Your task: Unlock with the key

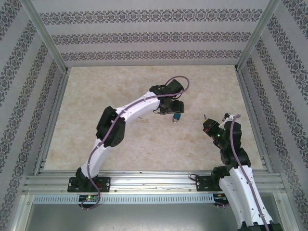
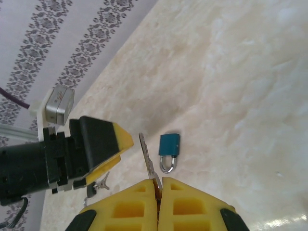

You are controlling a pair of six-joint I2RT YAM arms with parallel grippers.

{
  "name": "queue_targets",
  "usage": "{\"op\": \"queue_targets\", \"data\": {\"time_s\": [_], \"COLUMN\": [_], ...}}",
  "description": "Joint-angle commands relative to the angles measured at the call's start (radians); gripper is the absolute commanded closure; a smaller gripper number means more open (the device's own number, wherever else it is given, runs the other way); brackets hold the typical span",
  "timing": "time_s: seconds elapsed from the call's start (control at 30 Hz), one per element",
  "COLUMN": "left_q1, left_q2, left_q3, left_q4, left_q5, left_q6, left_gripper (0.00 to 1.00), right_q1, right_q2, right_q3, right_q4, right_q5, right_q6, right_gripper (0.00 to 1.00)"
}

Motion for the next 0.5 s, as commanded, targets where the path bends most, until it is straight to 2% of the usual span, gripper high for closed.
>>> {"op": "queue_targets", "data": {"time_s": [0.0,0.2,0.47], "left_q1": [-0.032,-0.043,-0.054], "left_q2": [0.094,0.279,0.332], "left_q3": [0.167,0.426,0.434], "left_q4": [-0.191,-0.328,-0.298], "left_q5": [-0.095,-0.152,-0.219], "left_q6": [0.055,0.070,0.073], "left_gripper": [0.27,0.32,0.32], "right_q1": [-0.022,-0.046,-0.063], "right_q2": [-0.021,-0.034,-0.028], "right_q3": [-0.021,-0.035,-0.035], "right_q4": [-0.033,-0.037,-0.032], "right_q5": [0.020,-0.004,-0.027], "right_q6": [-0.012,-0.017,-0.020], "right_gripper": [1.00,1.00,1.00]}}
